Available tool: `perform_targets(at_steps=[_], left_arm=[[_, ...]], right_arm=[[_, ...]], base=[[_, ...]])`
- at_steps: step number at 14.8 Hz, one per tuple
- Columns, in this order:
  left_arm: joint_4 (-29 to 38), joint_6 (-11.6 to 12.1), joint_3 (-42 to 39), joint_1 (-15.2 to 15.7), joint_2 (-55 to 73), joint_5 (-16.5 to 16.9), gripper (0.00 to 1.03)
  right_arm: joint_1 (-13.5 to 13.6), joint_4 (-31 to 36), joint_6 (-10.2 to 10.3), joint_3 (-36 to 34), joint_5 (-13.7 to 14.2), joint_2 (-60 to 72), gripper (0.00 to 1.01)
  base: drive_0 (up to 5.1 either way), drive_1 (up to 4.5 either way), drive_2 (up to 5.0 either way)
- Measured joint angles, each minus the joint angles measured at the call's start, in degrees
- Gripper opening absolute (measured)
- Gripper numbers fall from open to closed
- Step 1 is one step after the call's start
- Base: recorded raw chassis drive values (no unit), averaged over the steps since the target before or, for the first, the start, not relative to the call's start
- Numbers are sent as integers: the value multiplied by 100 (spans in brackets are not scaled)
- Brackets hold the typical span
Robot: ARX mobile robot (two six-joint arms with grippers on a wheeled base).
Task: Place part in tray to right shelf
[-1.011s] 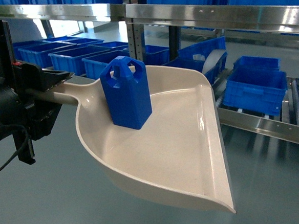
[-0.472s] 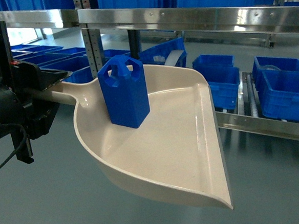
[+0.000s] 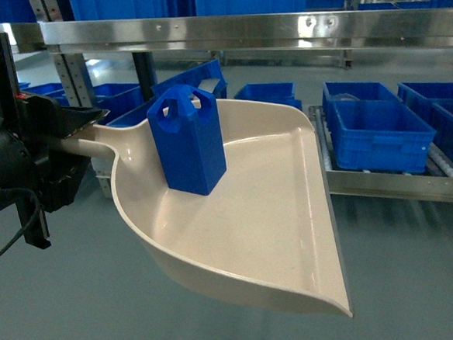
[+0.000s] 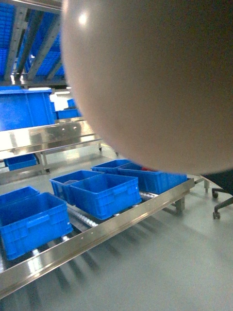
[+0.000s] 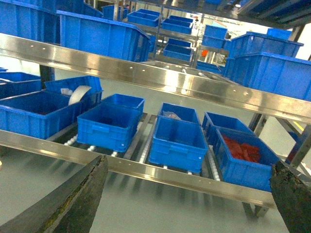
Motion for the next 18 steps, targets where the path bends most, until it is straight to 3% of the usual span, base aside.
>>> perform_targets(at_steps=[6,18], left_arm=[[0,0,0,-7,0,-2,17],[17,-2,0,-11,0,4,17]], right_arm=[[0,-2,0,0,0,0,98],[0,11,0,0,20,0,98]], base=[[-159,-159,-159],[0,0,0]])
